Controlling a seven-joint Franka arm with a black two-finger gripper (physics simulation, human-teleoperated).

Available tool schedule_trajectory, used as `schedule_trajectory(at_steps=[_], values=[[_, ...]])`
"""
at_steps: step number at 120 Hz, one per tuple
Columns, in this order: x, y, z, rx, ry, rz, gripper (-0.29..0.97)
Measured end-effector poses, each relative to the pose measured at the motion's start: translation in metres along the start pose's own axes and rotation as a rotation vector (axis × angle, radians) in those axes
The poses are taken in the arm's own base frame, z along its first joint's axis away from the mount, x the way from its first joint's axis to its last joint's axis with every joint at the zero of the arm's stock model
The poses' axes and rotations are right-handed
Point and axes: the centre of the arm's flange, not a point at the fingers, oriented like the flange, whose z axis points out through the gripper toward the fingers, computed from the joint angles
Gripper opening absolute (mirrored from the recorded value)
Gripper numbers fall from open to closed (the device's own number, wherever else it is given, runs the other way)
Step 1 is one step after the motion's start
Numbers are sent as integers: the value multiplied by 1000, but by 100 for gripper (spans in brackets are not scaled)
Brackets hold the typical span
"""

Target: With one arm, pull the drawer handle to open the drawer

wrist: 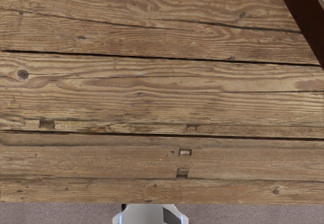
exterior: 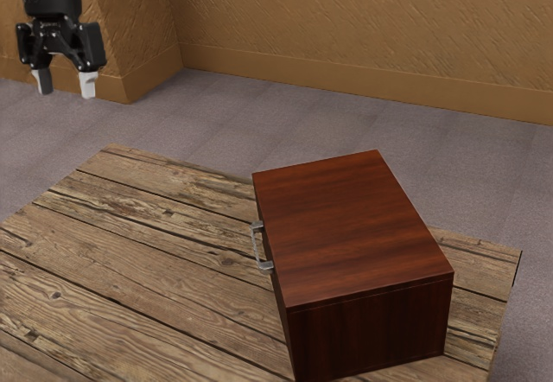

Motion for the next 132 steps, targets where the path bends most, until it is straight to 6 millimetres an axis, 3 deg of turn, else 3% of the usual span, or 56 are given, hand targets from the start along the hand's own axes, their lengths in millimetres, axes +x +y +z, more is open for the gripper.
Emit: schedule_trajectory(at_steps=[16, 23, 32, 38, 44, 54, 62, 72, 83, 112, 132], values=[[30, -57, -19, -23, 249, -91, 66], [50, -80, -11, -27, 275, -156, 66], [93, -99, 25, -76, 246, -231, 66], [105, -81, 50, -125, 223, -248, 66], [98, -48, 95, -173, 191, -254, 66], [73, 53, 147, -172, 201, -197, 65], [57, 88, 182, -198, 215, -236, 65], [41, 104, 215, -238, 254, -330, 65], [43, 119, 241, -289, 294, -433, 64], [72, 135, 255, -371, 486, -620, 62], [68, 150, 269, -376, 571, -660, 61]])
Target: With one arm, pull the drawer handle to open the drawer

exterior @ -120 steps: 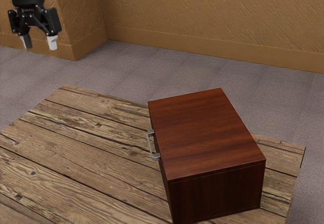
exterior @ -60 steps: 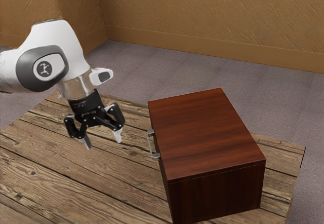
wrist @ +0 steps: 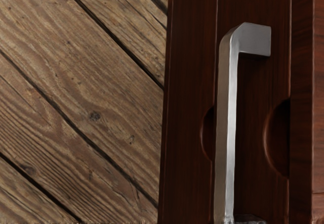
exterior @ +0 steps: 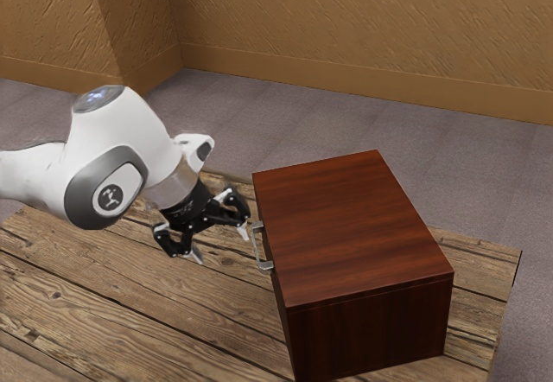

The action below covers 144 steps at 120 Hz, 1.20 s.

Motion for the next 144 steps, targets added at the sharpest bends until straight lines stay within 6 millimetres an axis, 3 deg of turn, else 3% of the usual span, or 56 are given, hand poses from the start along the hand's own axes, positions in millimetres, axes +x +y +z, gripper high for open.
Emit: schedule_trajectory(at_steps=[33, 56, 100, 144], values=[[-1, 0, 11, -27, 38, -96, 59], [0, -16, 13, -32, 54, -144, 58], [17, -19, 34, -81, -1, -210, 56], [27, -13, 47, -91, -16, -101, 56]])
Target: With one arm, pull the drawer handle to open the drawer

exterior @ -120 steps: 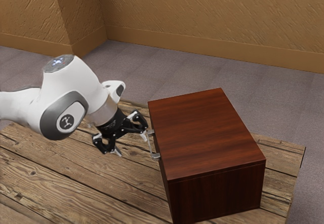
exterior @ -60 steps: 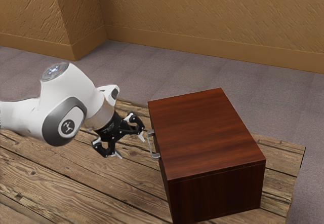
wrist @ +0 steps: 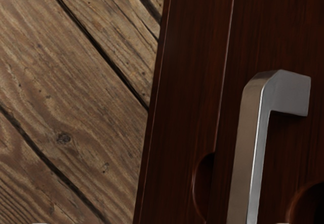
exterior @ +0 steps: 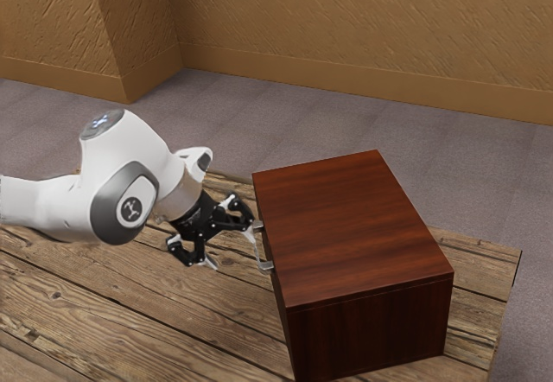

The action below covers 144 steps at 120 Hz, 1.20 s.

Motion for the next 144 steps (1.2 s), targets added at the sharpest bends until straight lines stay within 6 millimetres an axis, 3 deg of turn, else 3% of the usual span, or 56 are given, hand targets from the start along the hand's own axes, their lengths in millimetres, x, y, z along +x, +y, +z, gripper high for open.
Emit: schedule_trajectory(at_steps=[76, 144], values=[[10, 9, 23, 7, -4, 134, 51], [18, -6, 16, 18, -8, 151, 39]])
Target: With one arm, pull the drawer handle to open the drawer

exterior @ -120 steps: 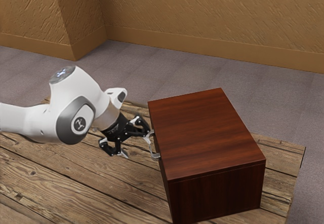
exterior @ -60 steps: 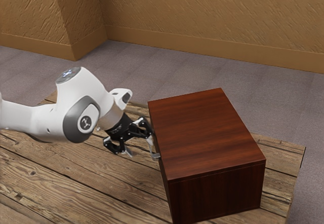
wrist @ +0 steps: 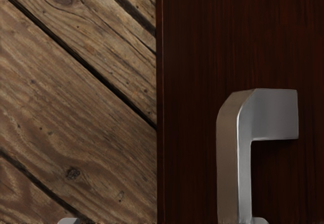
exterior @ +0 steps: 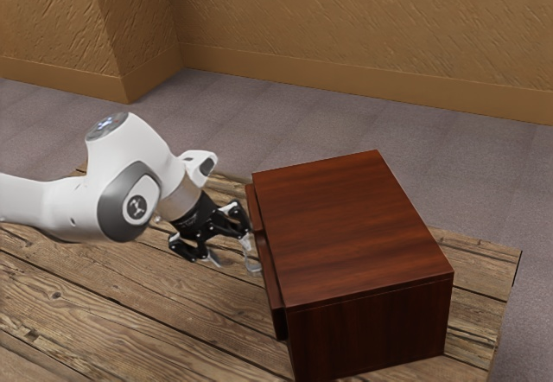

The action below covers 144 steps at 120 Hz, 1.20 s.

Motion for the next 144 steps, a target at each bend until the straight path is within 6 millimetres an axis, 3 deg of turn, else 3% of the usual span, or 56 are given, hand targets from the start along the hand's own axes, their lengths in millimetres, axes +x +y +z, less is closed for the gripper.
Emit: schedule_trajectory(at_steps=[35, 50, 106, 144], values=[[-5, -8, -1, 33, -49, -23, 39], [-8, -11, -11, 58, -56, -24, 39], [3, -40, -20, 160, -95, -143, 39], [-5, -63, -39, 161, -97, -213, 39]])
